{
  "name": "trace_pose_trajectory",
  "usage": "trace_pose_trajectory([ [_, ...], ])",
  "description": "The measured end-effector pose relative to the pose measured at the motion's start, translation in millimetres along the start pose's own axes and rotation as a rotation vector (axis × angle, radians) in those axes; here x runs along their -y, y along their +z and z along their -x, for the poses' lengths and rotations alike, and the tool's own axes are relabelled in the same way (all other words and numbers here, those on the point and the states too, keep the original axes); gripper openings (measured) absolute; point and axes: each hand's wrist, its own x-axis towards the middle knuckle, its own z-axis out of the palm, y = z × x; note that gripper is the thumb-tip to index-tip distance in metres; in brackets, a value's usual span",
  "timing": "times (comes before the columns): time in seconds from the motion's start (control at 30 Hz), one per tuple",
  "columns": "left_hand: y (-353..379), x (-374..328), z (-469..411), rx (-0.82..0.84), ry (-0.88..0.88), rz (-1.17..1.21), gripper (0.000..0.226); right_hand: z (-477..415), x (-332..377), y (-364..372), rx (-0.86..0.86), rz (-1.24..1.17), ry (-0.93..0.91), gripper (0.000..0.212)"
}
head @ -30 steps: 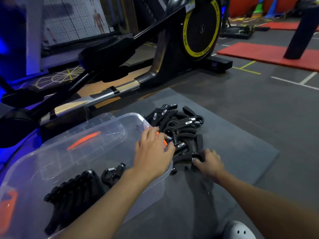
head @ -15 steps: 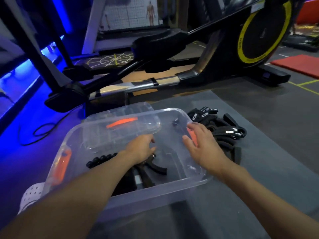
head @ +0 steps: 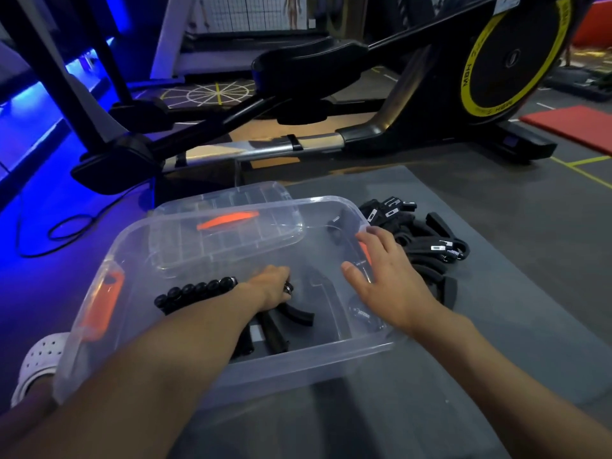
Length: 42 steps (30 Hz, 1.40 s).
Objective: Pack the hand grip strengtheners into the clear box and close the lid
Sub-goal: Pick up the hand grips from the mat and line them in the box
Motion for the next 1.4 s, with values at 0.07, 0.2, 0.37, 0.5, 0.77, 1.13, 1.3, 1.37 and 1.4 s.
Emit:
trace_pose_trajectory([
  [0.07, 1, 2, 0, -0.009, -0.005, -0.005, 0.039, 0, 0, 0, -0.001, -0.010, 0.001, 0.058],
  [0.2, 6, 8, -4, -0.025, -0.020, -0.001, 0.045, 0, 0, 1, -0.005, -0.016, 0.009, 0.057],
  [0.37, -5, 1, 6, -0.063, 0.027, 0.079, 0.012, 0, 1, 1, -0.002, -0.011, 0.009, 0.056],
  [0.5, -30, 0, 19, -0.136, 0.090, 0.040, 0.016, 0, 2, 0, 0.002, -0.001, 0.015, 0.056],
  [0.77, -57, 34, 48, -0.181, 0.090, -0.035, 0.019, 1, 3, 0, -0.014, 0.019, 0.023, 0.053],
  [1.13, -52, 68, 67, -0.228, 0.076, 0.089, 0.023, 1, 2, 3, -0.027, 0.025, 0.019, 0.051],
  [1.3, -49, 74, 69, -0.226, 0.070, 0.132, 0.014, 1, 2, 3, -0.020, 0.047, 0.028, 0.051],
  [1.37, -48, 75, 69, -0.225, 0.088, 0.156, 0.013, 1, 3, 2, -0.019, 0.053, 0.032, 0.051],
  [1.4, -47, 75, 69, -0.229, 0.098, 0.171, 0.013, 1, 3, 2, -0.018, 0.055, 0.035, 0.052],
])
